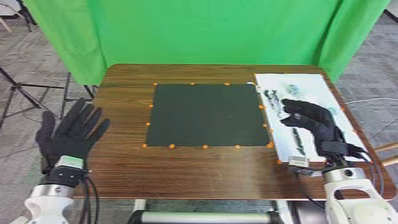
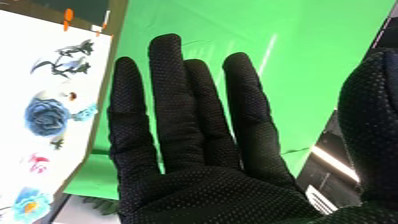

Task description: Arrange flowers

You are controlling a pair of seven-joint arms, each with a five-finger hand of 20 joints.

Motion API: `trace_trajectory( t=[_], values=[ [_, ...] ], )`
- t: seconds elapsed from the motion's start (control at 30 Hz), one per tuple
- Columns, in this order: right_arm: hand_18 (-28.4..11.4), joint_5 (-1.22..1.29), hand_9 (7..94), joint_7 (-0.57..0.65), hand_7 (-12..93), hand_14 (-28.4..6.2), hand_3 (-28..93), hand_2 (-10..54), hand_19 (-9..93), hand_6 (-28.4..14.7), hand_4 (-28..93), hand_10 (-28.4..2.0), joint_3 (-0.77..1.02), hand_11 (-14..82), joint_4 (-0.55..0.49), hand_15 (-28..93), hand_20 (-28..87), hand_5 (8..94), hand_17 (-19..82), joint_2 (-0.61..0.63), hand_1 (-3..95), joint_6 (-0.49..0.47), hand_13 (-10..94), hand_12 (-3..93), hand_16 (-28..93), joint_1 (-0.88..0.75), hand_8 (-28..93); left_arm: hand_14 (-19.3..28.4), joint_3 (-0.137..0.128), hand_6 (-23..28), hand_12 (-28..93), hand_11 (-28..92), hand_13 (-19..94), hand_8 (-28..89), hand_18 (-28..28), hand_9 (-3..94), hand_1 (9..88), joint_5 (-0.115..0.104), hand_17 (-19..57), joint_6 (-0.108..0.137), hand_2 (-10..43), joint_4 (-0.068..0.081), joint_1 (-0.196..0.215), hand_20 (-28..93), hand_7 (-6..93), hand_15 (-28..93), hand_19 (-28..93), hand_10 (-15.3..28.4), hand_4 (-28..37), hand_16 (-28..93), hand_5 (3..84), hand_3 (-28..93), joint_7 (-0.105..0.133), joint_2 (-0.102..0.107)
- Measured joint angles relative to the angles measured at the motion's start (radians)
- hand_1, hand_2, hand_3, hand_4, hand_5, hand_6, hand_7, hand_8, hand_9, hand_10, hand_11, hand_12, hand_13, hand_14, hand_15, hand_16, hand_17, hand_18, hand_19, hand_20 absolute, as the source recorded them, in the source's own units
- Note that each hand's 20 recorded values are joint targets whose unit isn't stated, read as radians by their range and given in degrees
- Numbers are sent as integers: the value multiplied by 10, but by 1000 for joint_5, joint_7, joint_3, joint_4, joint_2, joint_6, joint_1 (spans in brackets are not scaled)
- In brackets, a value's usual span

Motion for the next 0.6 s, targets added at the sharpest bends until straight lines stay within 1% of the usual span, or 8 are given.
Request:
trace_trajectory(
  t=[0.1,0.2,0.33,0.6],
  values=[
    [-178,0,500,0,200,-127,841,-49,467,-36,-271,-158,0,89,0,326,259,486,237,0,155,0,497,160,208,5,-130,100,-4,57,79,145,186,-97,135,295,221,-1,-44,7,118,-2,1,86,114,253,321,115,-283,-83,342,659,6,2],
    [-178,0,500,0,200,-127,840,-49,467,-36,-277,-158,0,89,0,327,260,486,237,0,155,2,497,160,208,7,-130,99,-8,56,79,143,181,-97,133,292,220,-3,-43,13,119,-7,7,85,113,252,318,116,-283,-82,341,660,14,3],
    [-178,0,500,0,199,-127,840,-52,467,-37,-280,-158,0,89,0,327,260,486,237,1,153,2,498,160,208,12,-129,98,-9,54,78,139,177,-96,132,288,222,-4,-43,18,119,-8,8,86,112,248,315,114,-283,-82,339,657,21,4],
    [-180,0,500,1,198,-128,835,-58,467,-38,-282,-159,0,90,-1,328,263,486,235,6,152,2,499,161,209,16,-129,98,-12,54,79,137,176,-96,131,286,220,-7,-43,19,119,-8,7,88,111,245,311,115,-283,-79,337,659,22,6]
  ],
)
